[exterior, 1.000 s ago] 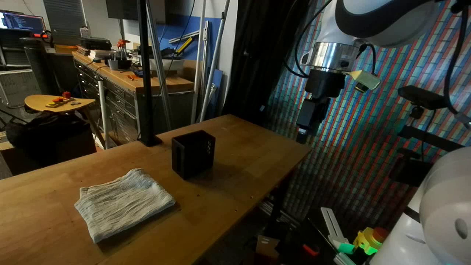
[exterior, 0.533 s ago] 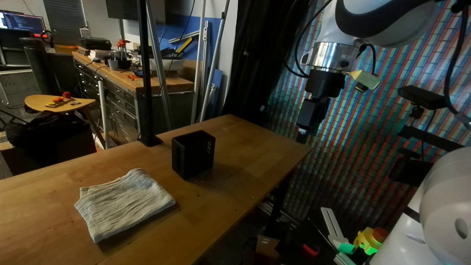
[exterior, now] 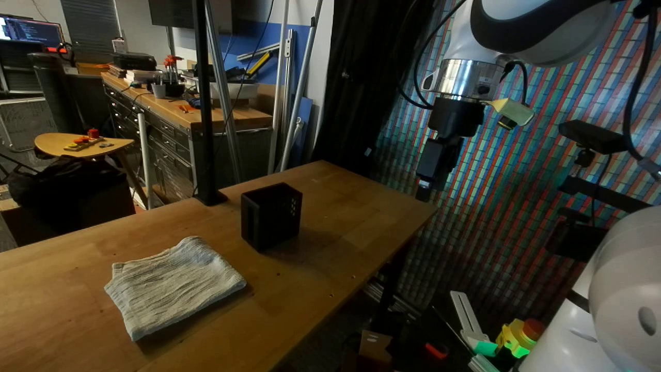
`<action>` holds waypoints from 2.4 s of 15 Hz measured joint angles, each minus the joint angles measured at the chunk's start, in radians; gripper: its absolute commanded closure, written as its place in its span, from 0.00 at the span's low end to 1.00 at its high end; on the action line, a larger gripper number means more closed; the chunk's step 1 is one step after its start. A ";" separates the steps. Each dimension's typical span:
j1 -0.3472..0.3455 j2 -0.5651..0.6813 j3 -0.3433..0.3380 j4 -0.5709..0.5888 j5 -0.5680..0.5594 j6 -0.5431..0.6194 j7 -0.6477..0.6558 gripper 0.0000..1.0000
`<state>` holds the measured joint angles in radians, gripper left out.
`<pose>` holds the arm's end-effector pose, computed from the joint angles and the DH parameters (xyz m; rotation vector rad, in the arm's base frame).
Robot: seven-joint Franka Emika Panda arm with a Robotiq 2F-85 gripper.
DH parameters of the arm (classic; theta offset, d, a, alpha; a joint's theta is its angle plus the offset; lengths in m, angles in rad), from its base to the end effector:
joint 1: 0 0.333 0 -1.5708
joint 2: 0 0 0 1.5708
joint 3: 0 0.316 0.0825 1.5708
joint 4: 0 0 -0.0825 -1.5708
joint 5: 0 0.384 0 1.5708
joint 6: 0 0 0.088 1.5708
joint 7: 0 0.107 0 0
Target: Put the white towel in the basket.
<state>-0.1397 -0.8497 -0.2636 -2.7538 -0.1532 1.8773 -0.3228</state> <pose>0.2696 -0.1225 0.4379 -3.0785 -0.0929 0.0320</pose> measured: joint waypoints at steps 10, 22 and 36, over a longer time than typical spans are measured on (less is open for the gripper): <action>0.000 0.000 0.000 0.000 0.000 0.000 0.000 0.00; 0.129 0.168 0.061 0.072 0.062 0.149 0.005 0.00; 0.278 0.808 0.389 0.561 -0.003 0.331 0.136 0.00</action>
<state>0.1386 -0.0412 0.1252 -2.1933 -0.1557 2.2084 -0.1870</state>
